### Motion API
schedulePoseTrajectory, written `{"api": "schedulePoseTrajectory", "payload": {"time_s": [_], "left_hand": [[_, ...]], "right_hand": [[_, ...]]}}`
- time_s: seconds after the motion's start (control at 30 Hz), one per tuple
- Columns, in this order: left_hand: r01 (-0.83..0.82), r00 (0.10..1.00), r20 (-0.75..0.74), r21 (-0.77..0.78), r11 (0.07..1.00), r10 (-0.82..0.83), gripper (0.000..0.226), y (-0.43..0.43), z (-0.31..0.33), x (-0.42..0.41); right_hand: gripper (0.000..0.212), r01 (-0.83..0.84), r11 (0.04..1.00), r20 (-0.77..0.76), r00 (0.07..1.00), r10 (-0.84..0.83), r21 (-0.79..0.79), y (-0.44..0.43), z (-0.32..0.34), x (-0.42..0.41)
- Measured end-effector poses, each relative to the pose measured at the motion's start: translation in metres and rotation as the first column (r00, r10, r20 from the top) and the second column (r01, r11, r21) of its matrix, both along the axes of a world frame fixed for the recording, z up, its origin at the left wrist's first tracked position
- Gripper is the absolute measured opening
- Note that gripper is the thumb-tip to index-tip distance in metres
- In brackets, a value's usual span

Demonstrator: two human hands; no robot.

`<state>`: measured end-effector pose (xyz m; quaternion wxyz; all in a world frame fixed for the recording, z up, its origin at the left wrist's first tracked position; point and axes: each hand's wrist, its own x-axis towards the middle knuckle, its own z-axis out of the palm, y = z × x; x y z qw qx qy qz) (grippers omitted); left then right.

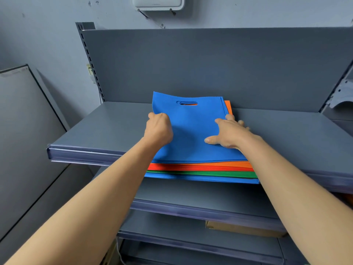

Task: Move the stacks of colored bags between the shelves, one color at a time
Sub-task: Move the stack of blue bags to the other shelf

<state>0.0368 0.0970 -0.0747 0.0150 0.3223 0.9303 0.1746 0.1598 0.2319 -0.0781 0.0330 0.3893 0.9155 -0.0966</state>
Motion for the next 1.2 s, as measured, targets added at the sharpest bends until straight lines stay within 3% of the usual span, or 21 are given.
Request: {"api": "schedulePoseTrajectory", "payload": {"time_s": [0.17,0.27,0.3,0.4,0.53,0.6,0.7,0.87,1.2], "left_hand": [[-0.15,0.989,-0.017,-0.007,0.989,0.15,0.017,-0.031,-0.001,-0.022],[-0.177,0.983,0.054,-0.016,0.984,0.177,0.009,-0.044,-0.01,-0.032],[-0.166,0.981,0.1,0.005,0.986,0.164,0.017,-0.046,-0.014,-0.037],[-0.155,0.967,0.217,0.085,0.984,0.134,0.018,-0.05,-0.016,-0.042],[-0.173,0.971,0.195,0.166,0.971,0.14,0.03,-0.054,-0.015,-0.044],[-0.175,0.978,0.148,0.194,0.965,0.147,0.022,-0.058,-0.012,-0.041],[-0.175,0.984,0.073,0.245,0.954,0.161,0.032,-0.066,0.0,-0.034],[-0.211,0.974,-0.001,0.359,0.909,0.226,0.052,-0.086,0.021,-0.026],[-0.313,0.916,-0.093,0.446,0.839,0.391,0.057,-0.118,0.036,0.007]], "right_hand": [[0.082,-0.079,0.99,-0.119,0.991,0.065,-0.116,-0.013,-0.002,-0.019],[0.087,-0.131,0.973,-0.2,0.975,0.092,-0.192,-0.02,-0.006,-0.028],[0.088,-0.132,0.968,-0.228,0.97,0.082,-0.214,-0.02,-0.008,-0.03],[0.089,-0.074,0.95,-0.34,0.94,-0.036,-0.305,-0.018,-0.009,-0.037],[0.077,-0.018,0.91,-0.407,0.898,-0.168,-0.415,-0.02,0.0,-0.04],[0.063,-0.001,0.932,-0.417,0.894,-0.161,-0.362,-0.027,0.005,-0.042],[0.045,-0.014,0.986,-0.487,0.87,-0.069,-0.164,-0.04,0.015,-0.044],[0.041,-0.076,0.992,-0.506,0.855,0.115,0.097,-0.064,0.042,-0.045],[0.049,-0.234,0.951,-0.616,0.724,0.311,0.204,-0.095,0.064,-0.03]]}}
